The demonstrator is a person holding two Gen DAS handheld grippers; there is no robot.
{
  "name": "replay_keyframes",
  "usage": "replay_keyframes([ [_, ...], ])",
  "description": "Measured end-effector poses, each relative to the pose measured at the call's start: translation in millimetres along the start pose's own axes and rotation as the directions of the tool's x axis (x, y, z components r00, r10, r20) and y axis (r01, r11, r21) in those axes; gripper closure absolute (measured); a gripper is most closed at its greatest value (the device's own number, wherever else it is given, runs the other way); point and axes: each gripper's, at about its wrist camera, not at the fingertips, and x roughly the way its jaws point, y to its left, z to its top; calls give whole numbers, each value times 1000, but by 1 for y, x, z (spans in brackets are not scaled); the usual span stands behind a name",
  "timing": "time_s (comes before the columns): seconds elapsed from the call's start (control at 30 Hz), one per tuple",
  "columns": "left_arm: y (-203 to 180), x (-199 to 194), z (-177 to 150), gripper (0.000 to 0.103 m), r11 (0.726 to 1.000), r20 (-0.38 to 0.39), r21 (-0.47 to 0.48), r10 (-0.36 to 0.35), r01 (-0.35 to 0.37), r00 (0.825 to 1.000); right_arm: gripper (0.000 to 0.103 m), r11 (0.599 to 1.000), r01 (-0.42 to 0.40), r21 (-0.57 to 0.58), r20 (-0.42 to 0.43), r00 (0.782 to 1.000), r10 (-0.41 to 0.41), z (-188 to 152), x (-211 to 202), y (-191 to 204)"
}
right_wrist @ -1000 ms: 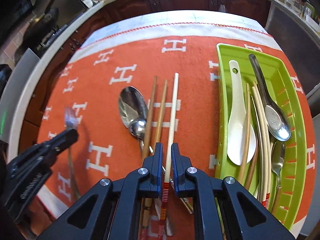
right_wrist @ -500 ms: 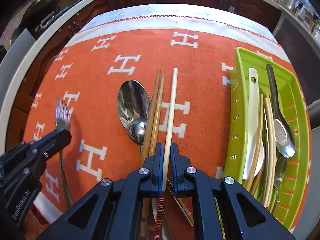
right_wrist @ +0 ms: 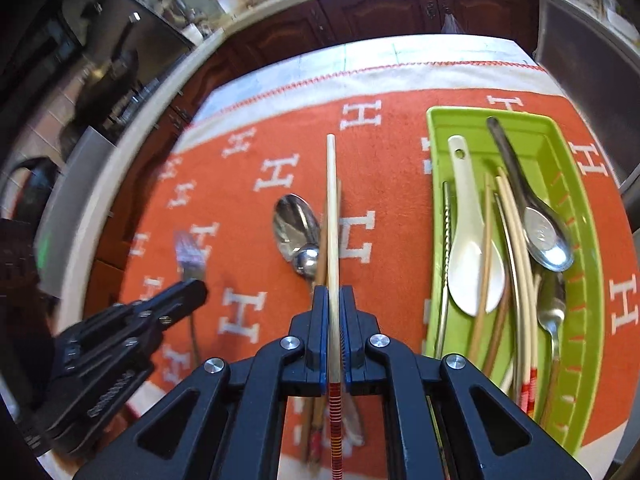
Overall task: Organize utensils
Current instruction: 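Carry the fork and chopstick into the green tray and open both grippers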
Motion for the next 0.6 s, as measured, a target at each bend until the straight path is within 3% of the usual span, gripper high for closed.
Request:
replay_keyframes([
  [0.23,-55,-18,3,103,994,-10,85,-69,70,998,98,998,-46,31,98,994,43,-17,-71,-25],
  [0.4,-107,-22,9,103,979,-18,173,-109,110,994,98,997,-9,75,165,986,-4,-27,-112,-61],
  [0.6,-162,-5,15,103,959,-45,257,-116,124,992,98,993,28,115,186,981,-49,-39,-129,-100],
])
